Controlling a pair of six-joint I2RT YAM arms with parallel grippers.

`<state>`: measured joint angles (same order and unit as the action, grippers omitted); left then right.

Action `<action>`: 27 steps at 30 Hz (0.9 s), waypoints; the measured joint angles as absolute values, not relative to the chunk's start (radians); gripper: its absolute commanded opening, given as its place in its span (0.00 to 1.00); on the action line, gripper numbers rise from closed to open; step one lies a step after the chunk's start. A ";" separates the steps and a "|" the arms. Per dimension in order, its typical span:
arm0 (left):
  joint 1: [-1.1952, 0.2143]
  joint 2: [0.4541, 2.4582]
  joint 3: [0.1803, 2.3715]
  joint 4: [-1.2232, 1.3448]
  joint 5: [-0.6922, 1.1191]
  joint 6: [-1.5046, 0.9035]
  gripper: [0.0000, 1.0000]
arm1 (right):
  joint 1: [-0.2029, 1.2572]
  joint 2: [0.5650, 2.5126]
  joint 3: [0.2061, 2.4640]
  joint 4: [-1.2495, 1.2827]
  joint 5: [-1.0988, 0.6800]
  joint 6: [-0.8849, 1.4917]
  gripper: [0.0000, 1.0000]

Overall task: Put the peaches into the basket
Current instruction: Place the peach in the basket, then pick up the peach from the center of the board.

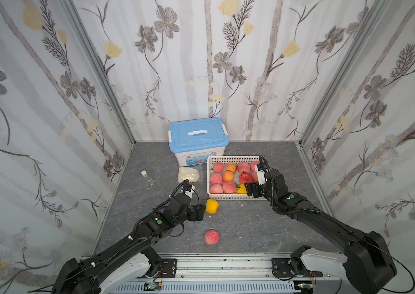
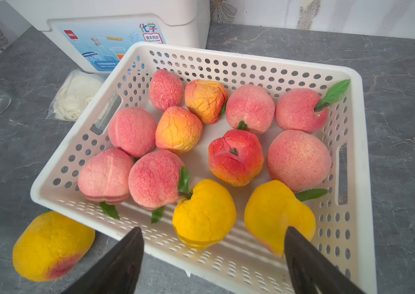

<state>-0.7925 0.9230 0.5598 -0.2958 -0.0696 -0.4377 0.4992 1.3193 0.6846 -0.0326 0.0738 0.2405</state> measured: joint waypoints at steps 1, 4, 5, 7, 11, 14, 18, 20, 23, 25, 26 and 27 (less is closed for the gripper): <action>-0.826 0.947 0.585 -0.336 -0.079 -0.465 0.95 | 0.503 1.287 0.649 -0.008 0.074 0.241 0.87; -0.923 1.029 0.661 -0.435 -0.086 -0.522 0.96 | 0.509 1.209 0.562 0.030 0.073 0.237 0.88; -0.951 1.061 0.689 -0.468 -0.086 -0.534 0.96 | 0.509 1.188 0.539 0.043 0.073 0.237 0.88; -1.004 1.137 0.752 -0.534 -0.087 -0.556 0.98 | 0.511 1.136 0.497 0.050 0.070 0.237 0.89; -1.072 1.266 0.857 -0.638 -0.086 -0.579 1.00 | 0.517 1.029 0.436 0.057 0.055 0.237 0.92; -1.096 1.345 0.896 -0.686 -0.078 -0.583 1.00 | 0.518 0.967 0.394 0.059 0.053 0.237 0.94; -1.130 1.452 0.940 -0.728 -0.065 -0.587 1.00 | 0.518 0.938 0.380 0.063 0.053 0.237 0.94; -1.147 1.502 0.959 -0.740 -0.058 -0.588 0.99 | 0.518 0.939 0.381 0.079 0.052 0.237 0.94; -1.160 1.554 0.972 -0.744 -0.048 -0.593 0.96 | 0.520 0.946 0.382 0.086 0.048 0.238 0.94; -1.164 1.577 0.974 -0.746 -0.046 -0.601 0.94 | 0.522 0.950 0.384 0.087 0.045 0.238 0.94; -1.166 1.586 0.976 -0.750 -0.043 -0.603 0.92 | 0.522 0.952 0.385 0.087 0.045 0.238 0.94; -1.167 1.592 0.976 -0.752 -0.043 -0.606 0.91 | 0.522 0.953 0.386 0.087 0.045 0.238 0.94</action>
<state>-1.1667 1.5917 0.9760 -0.7517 -0.0429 -0.6056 0.5224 0.9531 0.3859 0.0868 0.0448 0.2379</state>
